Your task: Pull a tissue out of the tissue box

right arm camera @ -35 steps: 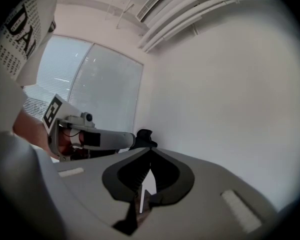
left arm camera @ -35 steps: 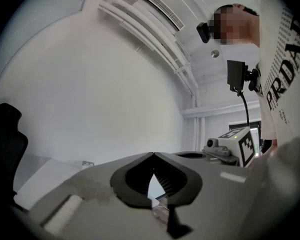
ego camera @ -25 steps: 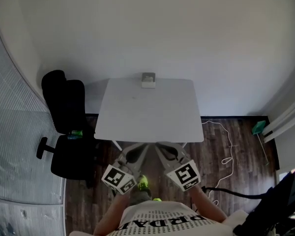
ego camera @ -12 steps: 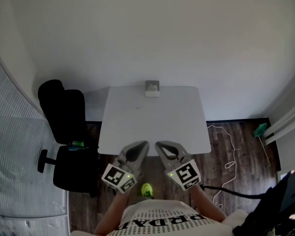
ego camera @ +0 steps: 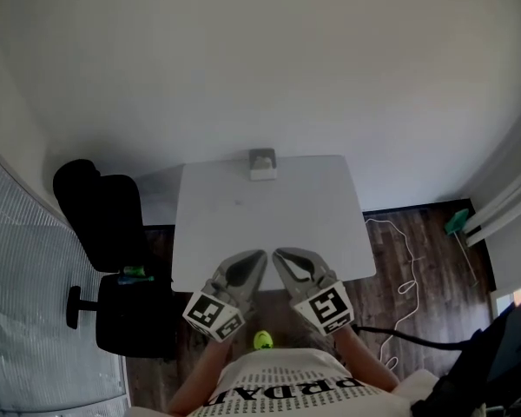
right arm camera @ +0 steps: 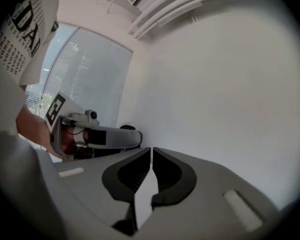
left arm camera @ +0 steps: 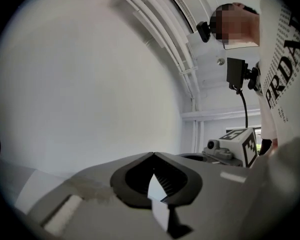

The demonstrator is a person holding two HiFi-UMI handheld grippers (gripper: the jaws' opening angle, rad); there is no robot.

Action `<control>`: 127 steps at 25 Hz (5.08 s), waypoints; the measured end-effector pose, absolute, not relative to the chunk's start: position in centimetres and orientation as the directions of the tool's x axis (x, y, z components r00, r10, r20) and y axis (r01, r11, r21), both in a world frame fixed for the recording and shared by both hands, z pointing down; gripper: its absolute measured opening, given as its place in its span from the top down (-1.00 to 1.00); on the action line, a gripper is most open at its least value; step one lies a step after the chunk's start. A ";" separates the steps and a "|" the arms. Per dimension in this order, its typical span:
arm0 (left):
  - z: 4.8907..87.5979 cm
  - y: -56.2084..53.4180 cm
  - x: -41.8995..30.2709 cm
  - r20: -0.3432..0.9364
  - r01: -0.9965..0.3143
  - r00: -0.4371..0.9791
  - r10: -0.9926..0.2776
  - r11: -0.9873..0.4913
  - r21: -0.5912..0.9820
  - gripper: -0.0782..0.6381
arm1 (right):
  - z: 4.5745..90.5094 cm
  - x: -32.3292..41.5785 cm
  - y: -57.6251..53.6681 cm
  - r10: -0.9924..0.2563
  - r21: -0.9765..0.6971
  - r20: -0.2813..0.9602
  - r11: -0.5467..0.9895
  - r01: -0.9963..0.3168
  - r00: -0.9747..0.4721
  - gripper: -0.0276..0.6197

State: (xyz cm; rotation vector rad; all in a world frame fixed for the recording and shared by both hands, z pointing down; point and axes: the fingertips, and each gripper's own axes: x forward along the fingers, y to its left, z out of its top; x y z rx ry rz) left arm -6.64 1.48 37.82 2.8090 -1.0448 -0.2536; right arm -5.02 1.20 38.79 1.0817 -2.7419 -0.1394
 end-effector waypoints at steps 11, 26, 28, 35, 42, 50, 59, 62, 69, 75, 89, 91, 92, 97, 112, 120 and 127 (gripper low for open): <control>37.9 -5.0 -4.9 -0.087 -0.691 0.696 -0.713 -0.698 0.188 0.80 | 38.7 -2.5 -6.2 -0.641 0.159 0.149 0.767 -0.622 -0.752 0.87; 38.9 -11.1 -0.6 -0.046 -0.774 0.609 -0.792 -0.606 0.183 0.80 | 40.0 1.7 -12.0 -0.532 0.125 0.159 0.846 -0.518 -0.832 0.79; 39.0 -11.6 -0.1 -0.044 -0.784 0.596 -0.802 -0.593 0.181 0.80 | 40.1 2.2 -12.4 -0.518 0.127 0.163 0.855 -0.502 -0.840 0.79; 39.5 -12.1 0.2 -0.037 -0.798 0.579 -0.815 -0.575 0.181 0.80 | 40.6 2.6 -13.5 -0.498 0.101 0.153 0.867 -0.488 -0.854 0.79; 40.0 -14.2 -1.3 -0.030 -0.798 0.583 -0.812 -0.579 0.171 0.80 | 40.9 0.9 -15.4 -0.496 0.110 0.166 0.868 -0.483 -0.853 0.79; 39.2 -19.5 -3.0 -0.054 -0.756 0.636 -0.770 -0.636 0.156 0.80 | 40.3 -1.1 -20.2 -0.543 0.120 0.184 0.840 -0.529 -0.819 0.79; 39.3 -24.3 -5.8 -0.024 -0.730 0.677 -0.736 -0.675 0.110 0.80 | 40.9 -4.6 -25.0 -0.582 0.110 0.211 0.813 -0.572 -0.786 0.79; 40.1 -25.7 -6.9 -0.009 -0.712 0.695 -0.719 -0.690 0.129 0.80 | 41.7 -5.5 -26.4 -0.596 0.102 0.236 0.801 -0.590 -0.767 0.79; 41.6 -27.7 -8.5 -0.013 -0.665 0.739 -0.674 -0.731 0.152 0.80 | 43.3 -7.5 -28.7 -0.640 0.083 0.251 0.761 -0.643 -0.726 0.79; 42.9 -27.3 -8.1 0.001 -0.647 0.757 -0.654 -0.748 0.146 0.80 | 44.2 -7.2 -28.9 -0.665 0.090 0.266 0.738 -0.669 -0.698 0.79; 44.1 -32.4 -5.8 0.014 -0.705 0.703 -0.711 -0.694 0.144 0.80 | 46.8 -4.7 -34.5 -0.651 0.051 0.288 0.743 -0.668 -0.702 0.79; 44.7 -33.4 -6.0 0.027 -0.710 0.699 -0.715 -0.689 0.146 0.80 | 47.3 -4.6 -35.8 -0.653 0.047 0.293 0.739 -0.672 -0.698 0.79; 45.1 -34.0 -6.1 0.033 -0.712 0.697 -0.716 -0.686 0.151 0.80 | 47.6 -4.6 -36.4 -0.653 0.044 0.296 0.738 -0.673 -0.697 0.79; 47.4 -36.2 -6.4 0.067 -0.710 0.700 -0.711 -0.681 0.181 0.80 | 49.7 -4.9 -38.8 -0.660 0.025 0.314 0.724 -0.689 -0.683 0.78; 54.0 -42.8 -5.5 0.091 -0.698 0.704 -0.705 -0.662 0.272 0.80 | 58.6 -4.1 -45.5 -0.685 -0.028 0.426 0.643 -0.765 -0.591 0.68; 57.2 -45.2 -5.4 0.109 -0.709 0.689 -0.717 -0.635 0.307 0.80 | 64.0 -2.2 -48.9 -0.695 -0.044 0.508 0.569 -0.821 -0.509 0.68; 59.7 -45.4 -5.7 0.129 -0.719 0.679 -0.722 -0.620 0.316 0.80 | 67.1 -2.1 -49.1 -0.680 -0.069 0.546 0.545 -0.835 -0.489 0.67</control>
